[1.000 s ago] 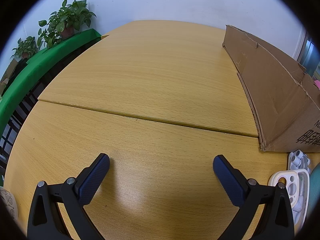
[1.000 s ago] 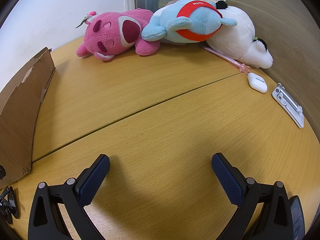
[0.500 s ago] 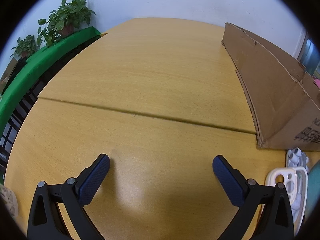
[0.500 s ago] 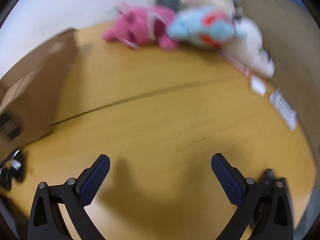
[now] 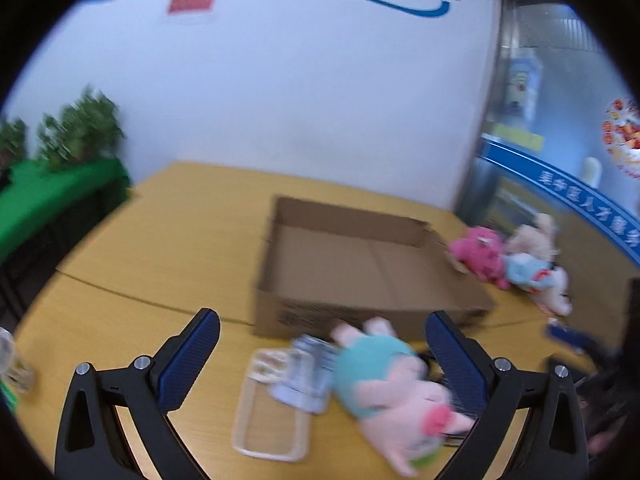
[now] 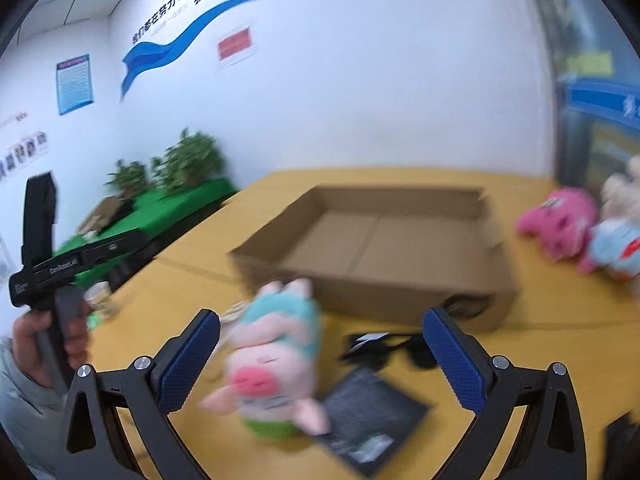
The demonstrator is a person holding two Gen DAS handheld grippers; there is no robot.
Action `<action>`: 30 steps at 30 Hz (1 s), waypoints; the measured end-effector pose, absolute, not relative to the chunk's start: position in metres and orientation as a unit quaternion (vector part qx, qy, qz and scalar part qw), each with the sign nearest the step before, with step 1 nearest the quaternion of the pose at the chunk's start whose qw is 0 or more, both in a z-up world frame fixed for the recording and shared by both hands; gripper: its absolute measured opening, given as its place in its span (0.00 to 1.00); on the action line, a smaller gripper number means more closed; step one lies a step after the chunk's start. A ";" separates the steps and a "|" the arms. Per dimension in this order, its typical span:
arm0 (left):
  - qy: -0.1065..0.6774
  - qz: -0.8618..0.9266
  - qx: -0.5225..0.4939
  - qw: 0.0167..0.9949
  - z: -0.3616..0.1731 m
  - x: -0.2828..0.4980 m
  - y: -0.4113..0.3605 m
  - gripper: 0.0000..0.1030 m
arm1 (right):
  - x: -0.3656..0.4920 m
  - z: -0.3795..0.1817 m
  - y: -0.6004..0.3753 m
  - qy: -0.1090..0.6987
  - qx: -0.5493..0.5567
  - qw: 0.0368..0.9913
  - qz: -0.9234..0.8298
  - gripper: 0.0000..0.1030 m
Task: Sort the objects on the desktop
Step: 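Close the left gripper on the pink-and-teal pig plush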
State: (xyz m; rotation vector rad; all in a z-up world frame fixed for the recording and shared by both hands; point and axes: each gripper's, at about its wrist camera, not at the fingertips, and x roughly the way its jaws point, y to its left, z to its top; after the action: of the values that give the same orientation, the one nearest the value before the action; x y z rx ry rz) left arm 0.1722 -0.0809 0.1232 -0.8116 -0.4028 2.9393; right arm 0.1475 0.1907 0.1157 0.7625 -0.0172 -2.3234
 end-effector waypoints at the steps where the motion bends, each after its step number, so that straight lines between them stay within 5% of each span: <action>1: -0.143 0.947 -0.282 0.054 0.116 0.164 -0.075 1.00 | 0.149 0.107 0.182 -0.010 0.307 0.352 -0.884 1.00; 16: -0.205 0.848 -0.461 0.162 0.002 0.080 -0.024 0.99 | 0.129 0.003 0.133 0.018 0.442 0.361 -0.821 0.99; 20: -0.229 0.828 -0.484 0.167 -0.013 0.079 -0.025 0.98 | 0.138 -0.003 0.120 0.039 0.445 0.373 -0.813 0.92; 24: -0.230 0.827 -0.486 0.164 -0.014 0.087 -0.027 0.90 | 0.145 -0.007 0.125 0.037 0.457 0.390 -0.799 0.68; 30: -0.227 0.827 -0.490 0.159 -0.011 0.095 -0.026 0.83 | 0.143 -0.010 0.139 0.010 0.473 0.403 -0.783 0.75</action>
State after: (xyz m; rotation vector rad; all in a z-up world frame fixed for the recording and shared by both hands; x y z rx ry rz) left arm 0.0946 -0.0257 -0.0113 -1.3992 -0.6482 2.3627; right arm 0.1426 0.1394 -0.0100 1.1953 0.0248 -1.9778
